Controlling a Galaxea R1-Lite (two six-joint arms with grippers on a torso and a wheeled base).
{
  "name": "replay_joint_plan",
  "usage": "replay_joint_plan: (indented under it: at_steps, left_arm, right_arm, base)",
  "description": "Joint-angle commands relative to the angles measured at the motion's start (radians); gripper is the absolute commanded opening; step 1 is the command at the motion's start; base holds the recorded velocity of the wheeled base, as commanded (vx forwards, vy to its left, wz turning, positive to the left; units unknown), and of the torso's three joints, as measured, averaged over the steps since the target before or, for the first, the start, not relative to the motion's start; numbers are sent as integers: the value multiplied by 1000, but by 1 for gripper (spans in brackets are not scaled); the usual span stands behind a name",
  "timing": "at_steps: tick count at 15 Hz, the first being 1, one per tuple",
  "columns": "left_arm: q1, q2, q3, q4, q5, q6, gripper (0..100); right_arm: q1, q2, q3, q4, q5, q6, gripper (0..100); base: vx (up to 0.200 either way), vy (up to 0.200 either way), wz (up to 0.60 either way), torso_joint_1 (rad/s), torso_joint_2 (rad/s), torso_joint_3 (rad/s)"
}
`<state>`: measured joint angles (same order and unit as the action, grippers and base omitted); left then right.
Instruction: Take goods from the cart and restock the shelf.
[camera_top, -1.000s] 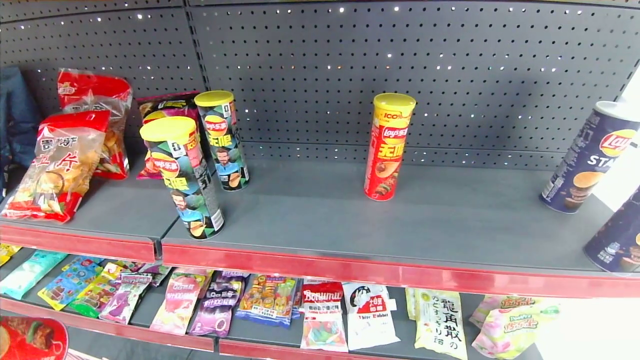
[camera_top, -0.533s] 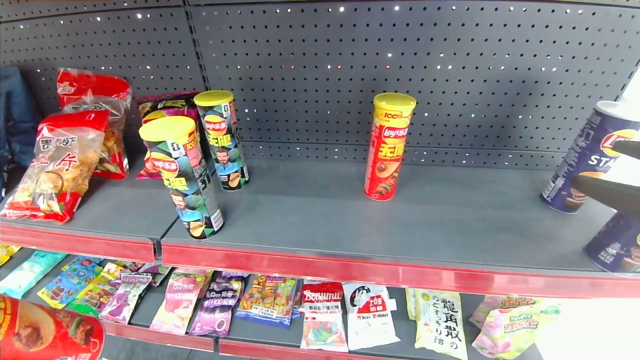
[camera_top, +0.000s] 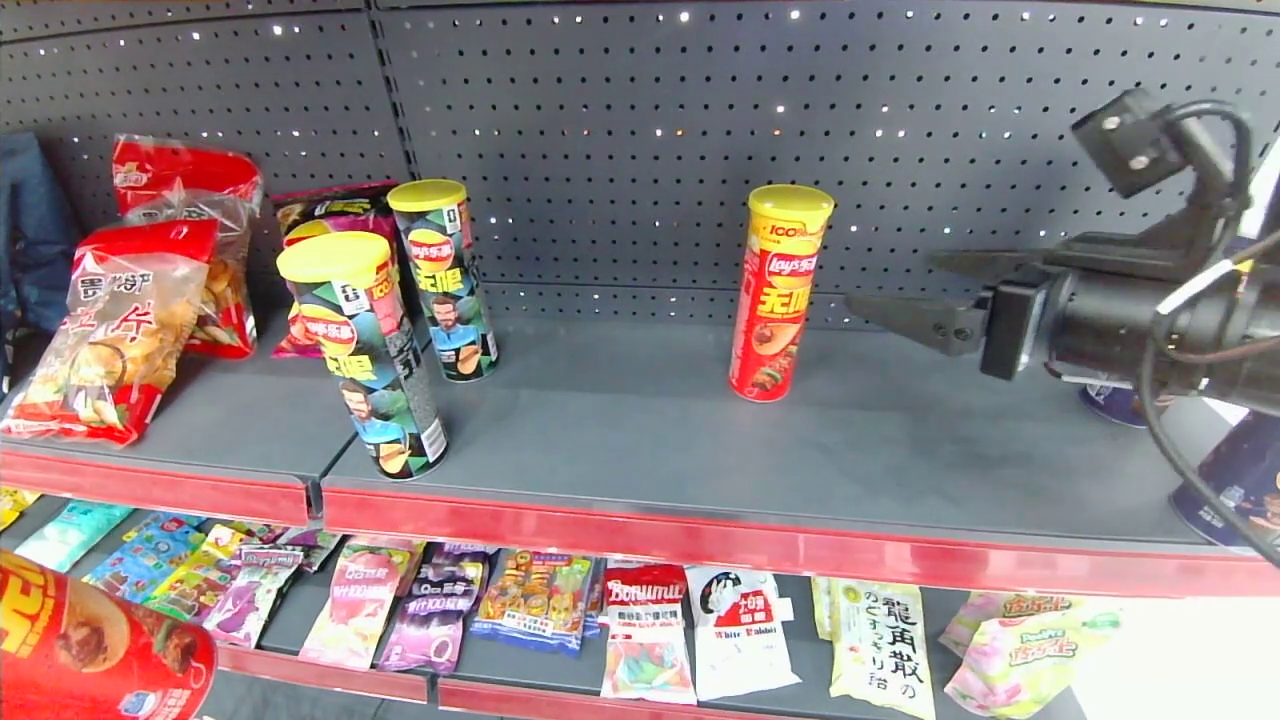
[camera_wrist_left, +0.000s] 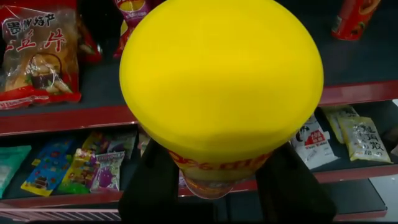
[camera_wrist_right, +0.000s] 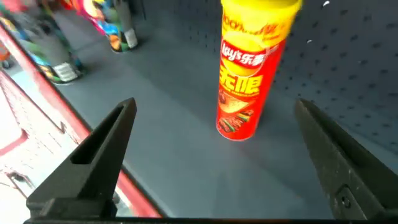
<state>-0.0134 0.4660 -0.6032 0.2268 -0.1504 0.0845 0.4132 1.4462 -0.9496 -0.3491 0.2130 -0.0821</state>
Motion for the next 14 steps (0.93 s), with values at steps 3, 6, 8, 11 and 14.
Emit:
replay_joint_plan:
  at_steps: [3, 6, 8, 11, 14]
  left_arm:
    - [0, 23, -6, 0, 0, 0, 0]
    - [0, 22, -6, 0, 2, 0, 0]
    - [0, 22, -7, 0, 2, 0, 0]
    - [0, 22, -7, 0, 2, 1, 0]
    - [1, 23, -7, 0, 2, 1, 0]
  right_arm:
    - [4, 188, -69, -39, 0, 2, 100]
    - [3, 232, -120, -40, -1, 4, 100]
    - [-1, 250, -140, -40, -17, 4, 100]
    - [1, 296, -201, -40, -20, 4, 100]
    - [-1, 350, -267, -40, -47, 4, 100]
  base:
    - [0, 0, 0, 0, 0, 0]
    - [0, 0, 0, 0, 0, 0]
    - [0, 0, 0, 0, 0, 0]
    - [0, 0, 0, 0, 0, 0]
    - [0, 0, 0, 0, 0, 0]
